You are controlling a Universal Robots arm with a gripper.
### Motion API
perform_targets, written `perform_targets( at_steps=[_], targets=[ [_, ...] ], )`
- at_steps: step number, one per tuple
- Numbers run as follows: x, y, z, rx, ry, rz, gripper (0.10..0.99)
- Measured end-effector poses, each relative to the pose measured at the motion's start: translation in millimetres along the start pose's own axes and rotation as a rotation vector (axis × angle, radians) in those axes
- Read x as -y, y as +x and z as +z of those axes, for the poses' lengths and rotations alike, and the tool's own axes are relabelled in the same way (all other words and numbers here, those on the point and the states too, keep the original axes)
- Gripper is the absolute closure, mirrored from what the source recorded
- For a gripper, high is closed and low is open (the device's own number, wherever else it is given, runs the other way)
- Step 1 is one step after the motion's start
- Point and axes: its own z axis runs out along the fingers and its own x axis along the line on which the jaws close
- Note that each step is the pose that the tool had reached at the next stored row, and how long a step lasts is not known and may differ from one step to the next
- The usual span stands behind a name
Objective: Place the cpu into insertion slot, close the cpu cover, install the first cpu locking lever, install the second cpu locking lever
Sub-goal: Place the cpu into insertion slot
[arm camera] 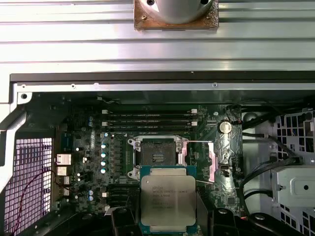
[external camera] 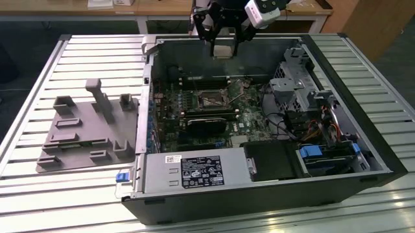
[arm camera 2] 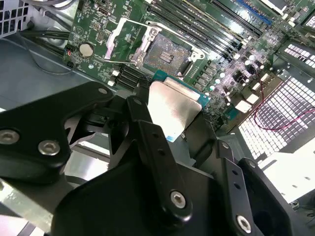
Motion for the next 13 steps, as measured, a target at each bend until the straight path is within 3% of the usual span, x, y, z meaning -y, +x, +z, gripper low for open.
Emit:
perform_targets(
  at_steps=[6,13],
  targets=[
    [0.0,0.0,0.7,0.0000,0.000,0.000,0.549],
    [0.9,0.1,10.3,0.0000,0.000,0.001,0.549]
  ],
)
